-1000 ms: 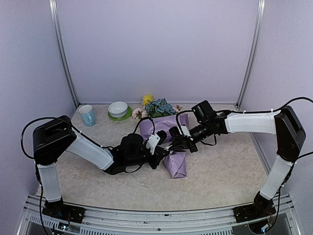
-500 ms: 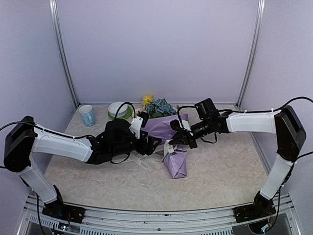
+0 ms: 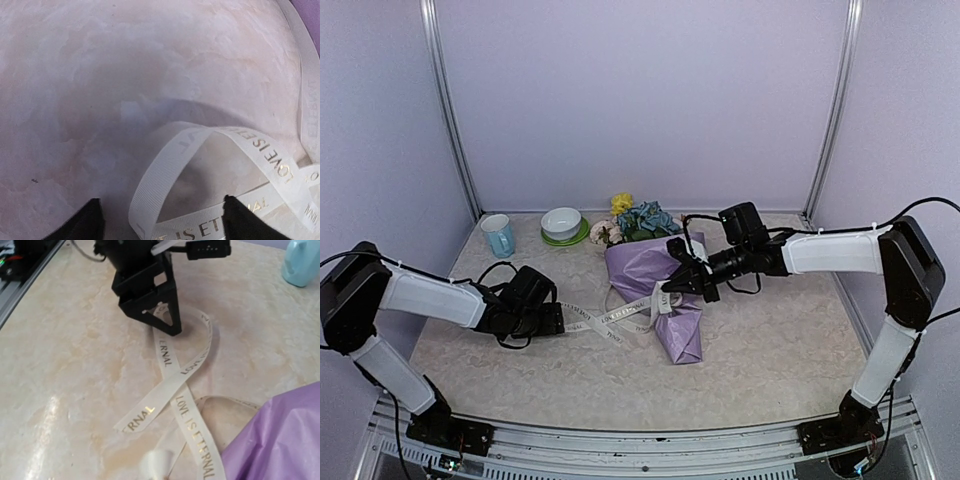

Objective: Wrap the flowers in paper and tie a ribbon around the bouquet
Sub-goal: Cross the half-tied ribbon over the folded bouquet.

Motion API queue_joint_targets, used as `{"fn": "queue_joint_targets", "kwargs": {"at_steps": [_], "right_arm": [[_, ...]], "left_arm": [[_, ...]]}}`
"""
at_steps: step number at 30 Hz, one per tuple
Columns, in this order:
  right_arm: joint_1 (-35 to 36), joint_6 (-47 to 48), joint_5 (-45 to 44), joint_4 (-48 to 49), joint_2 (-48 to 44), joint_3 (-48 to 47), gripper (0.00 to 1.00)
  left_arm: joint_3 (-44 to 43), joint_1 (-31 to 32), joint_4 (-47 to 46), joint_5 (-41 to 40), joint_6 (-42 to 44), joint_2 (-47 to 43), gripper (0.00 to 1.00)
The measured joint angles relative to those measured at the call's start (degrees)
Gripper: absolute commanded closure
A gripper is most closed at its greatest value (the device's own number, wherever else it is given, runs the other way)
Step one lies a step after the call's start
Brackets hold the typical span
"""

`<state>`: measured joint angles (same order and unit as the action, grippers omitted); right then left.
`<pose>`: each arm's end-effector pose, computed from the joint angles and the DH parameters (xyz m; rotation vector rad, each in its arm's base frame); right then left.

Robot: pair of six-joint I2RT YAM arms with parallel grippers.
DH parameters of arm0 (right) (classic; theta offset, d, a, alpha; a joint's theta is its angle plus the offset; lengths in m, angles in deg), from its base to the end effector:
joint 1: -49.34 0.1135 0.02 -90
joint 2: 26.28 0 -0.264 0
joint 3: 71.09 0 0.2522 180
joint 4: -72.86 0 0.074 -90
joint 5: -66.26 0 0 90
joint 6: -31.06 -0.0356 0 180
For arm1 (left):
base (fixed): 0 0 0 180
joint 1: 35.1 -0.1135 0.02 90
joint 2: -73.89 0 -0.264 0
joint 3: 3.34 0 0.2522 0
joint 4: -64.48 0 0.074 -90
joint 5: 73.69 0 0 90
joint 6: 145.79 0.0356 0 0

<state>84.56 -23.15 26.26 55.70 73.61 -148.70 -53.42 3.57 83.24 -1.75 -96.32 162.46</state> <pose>0.2894 0.2377 0.2164 -1.5839 1.4299 0.9668 0.2170 -0.1596 0.1298 -0.1574 2.4999 -0.1623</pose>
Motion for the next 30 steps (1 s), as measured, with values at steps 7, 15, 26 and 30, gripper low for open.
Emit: {"fn": "queue_joint_targets", "kwargs": {"at_steps": [7, 15, 26, 30], "right_arm": [[0.00, -3.19, -0.57, 2.01, 0.00, 0.00, 1.00], [0.00, -5.75, -2.29, 1.90, 0.48, -0.94, 1.00], [-0.26, -11.89, -3.26, 2.03, 2.34, -5.77, 1.00], [-0.96, -13.57, -2.10, 2.08, 2.58, -5.84, 1.00]], "left_arm": [[-0.61, 0.76, -1.03, -1.46, -1.36, 1.99, 1.00], [-5.05, 12.07, 0.59, -6.69, 7.10, -4.74, 1.00], [-21.68, 27.82, -13.35, 6.16, 33.11, -7.28, 1.00], [-32.11, 29.79, -13.44, 13.92, 39.98, 3.78, 1.00]]}}
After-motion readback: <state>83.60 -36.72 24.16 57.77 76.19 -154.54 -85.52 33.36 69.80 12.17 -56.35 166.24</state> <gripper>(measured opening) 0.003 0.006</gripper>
